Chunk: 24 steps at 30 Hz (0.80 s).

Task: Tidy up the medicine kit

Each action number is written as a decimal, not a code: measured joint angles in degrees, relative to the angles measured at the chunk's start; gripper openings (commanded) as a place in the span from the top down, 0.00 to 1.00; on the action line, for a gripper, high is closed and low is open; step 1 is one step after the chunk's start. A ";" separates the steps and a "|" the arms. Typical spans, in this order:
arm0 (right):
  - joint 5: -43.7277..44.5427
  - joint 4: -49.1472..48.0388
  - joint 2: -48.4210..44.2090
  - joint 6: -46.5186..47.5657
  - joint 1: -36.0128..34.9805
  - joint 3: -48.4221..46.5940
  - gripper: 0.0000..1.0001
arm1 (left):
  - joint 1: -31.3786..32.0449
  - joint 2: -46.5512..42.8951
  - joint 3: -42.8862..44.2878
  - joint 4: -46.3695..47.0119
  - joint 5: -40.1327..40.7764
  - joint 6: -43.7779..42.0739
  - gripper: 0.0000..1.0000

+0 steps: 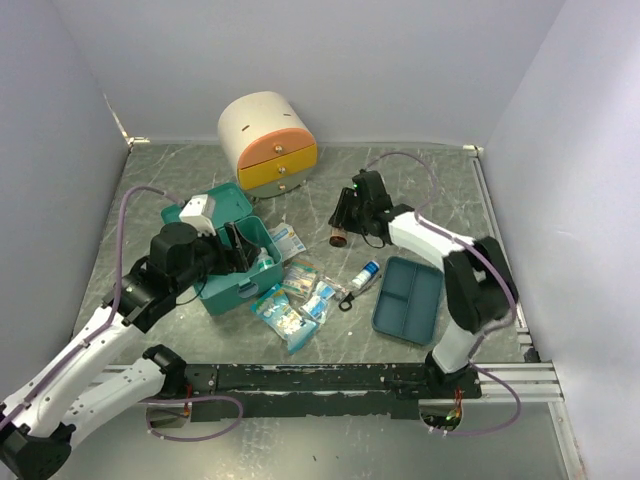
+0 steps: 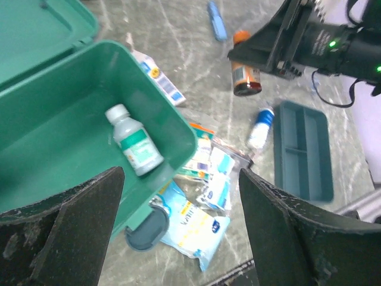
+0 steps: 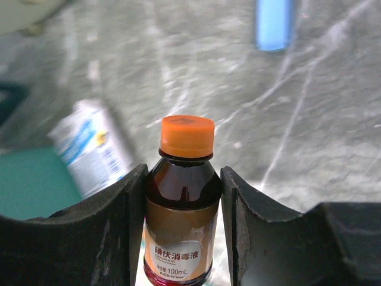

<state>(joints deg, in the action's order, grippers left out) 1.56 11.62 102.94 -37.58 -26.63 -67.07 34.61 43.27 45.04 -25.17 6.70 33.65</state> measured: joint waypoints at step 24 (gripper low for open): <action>-20.79 -35.23 -26.16 -8.20 -16.17 14.71 0.69 | 3.50 -2.51 -7.45 25.99 -16.33 13.55 0.19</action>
<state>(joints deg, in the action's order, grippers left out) -19.22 -23.62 76.77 -45.78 -42.81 -52.36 38.11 40.75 37.58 0.82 -9.63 47.20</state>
